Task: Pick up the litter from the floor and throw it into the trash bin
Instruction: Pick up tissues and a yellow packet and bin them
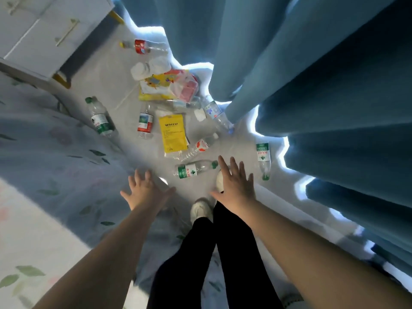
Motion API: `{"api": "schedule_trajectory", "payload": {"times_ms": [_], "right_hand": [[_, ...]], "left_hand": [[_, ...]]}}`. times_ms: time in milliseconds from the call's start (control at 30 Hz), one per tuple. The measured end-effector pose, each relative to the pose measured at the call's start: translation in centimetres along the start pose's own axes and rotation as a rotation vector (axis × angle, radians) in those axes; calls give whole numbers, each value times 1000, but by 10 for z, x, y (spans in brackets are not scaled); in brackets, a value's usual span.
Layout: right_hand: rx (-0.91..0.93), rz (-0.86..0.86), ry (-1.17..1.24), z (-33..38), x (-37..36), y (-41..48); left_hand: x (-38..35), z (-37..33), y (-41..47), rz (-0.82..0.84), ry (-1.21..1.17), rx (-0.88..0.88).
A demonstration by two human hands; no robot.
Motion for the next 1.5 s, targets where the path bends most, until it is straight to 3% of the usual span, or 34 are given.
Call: {"api": "schedule_trajectory", "payload": {"times_ms": [133,233,433,667,1033,1300,1500], "right_hand": [[87,24,28,19,13,86],[64,38,184,32,6,156],[-101,36,547,72,-32,312],[-232,59,659,93,-103,428],[-245,-118,608,90,-105,429],[-428,-263,791,6,-69,408],[-406,-214,722,-28,-78,417]], "left_hand": [[-13,-5,70,19,-166,86],[-31,-12,129,61,-302,155],[-83,-13,274,159,-525,107],[-135,-9,372,254,-707,29],[-137,-14,372,313,-719,-95],[-139,-13,382,183,-641,102],[-163,-35,396,-27,-444,312]]}}
Point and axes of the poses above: each hand's wrist, its own y-axis towards the middle knuckle, its own x-axis out of the back of the hand, z = x × y, the point moved 5 cm from there along y, towards the middle knuckle, and after that the axes turned 11 degrees about -y, right-handed, at the moved point
